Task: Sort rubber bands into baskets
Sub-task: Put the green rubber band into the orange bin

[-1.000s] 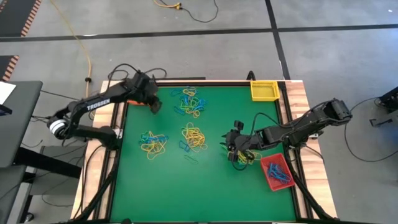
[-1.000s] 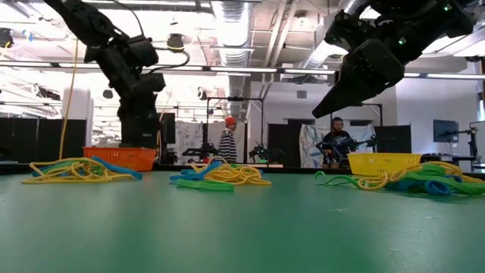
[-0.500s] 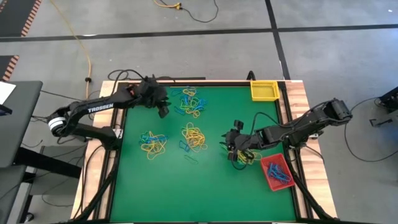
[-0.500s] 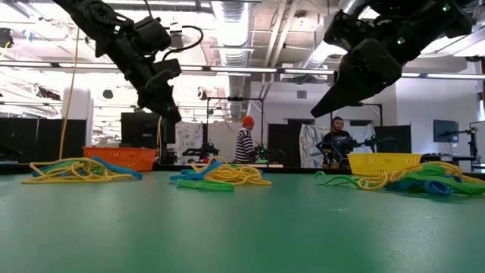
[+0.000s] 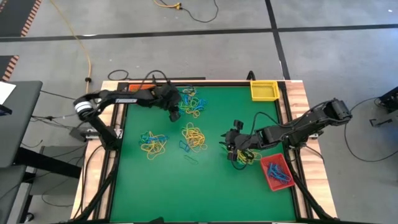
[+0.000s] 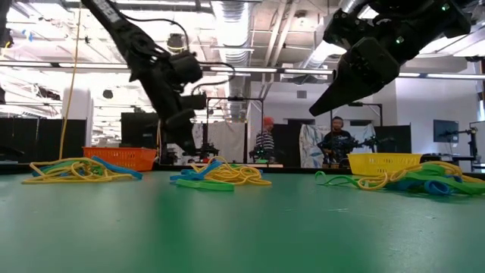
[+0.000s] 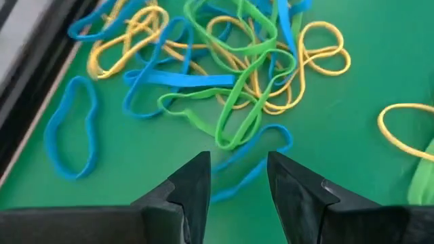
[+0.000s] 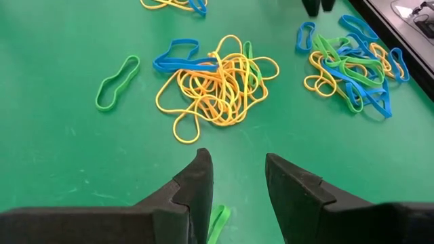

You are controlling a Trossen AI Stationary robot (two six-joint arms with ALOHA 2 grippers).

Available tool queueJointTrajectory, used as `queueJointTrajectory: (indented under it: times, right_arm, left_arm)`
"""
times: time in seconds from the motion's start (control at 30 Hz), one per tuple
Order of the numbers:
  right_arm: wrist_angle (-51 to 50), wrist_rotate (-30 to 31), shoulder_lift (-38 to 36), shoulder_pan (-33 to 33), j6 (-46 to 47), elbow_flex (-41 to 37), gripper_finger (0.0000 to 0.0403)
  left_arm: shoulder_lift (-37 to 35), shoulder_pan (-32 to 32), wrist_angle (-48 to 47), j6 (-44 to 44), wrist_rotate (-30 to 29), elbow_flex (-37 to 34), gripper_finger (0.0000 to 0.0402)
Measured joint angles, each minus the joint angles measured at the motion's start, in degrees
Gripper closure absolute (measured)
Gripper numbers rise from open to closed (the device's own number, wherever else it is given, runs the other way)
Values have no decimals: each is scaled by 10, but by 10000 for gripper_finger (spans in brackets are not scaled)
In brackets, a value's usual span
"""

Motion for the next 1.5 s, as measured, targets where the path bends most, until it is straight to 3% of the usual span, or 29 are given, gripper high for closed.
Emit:
queueJointTrajectory:
  times: [0.43,0.6,0.87,1.2,1.5]
  right_arm:
    - [-10,0,0,0,-5,0,239]
    - [-10,0,0,1,-5,0,239]
    - [-10,0,0,1,-5,0,239]
    - [-10,0,0,1,-6,0,239]
    - [-10,0,0,1,-4,0,239]
  left_arm:
    - [127,-25,-56,49,-21,115,267]
    - [151,-23,-63,48,-33,141,295]
    - [152,-23,-123,53,-21,174,394]
    - [152,-25,-196,61,-23,204,401]
    - [141,-25,-271,60,-71,225,401]
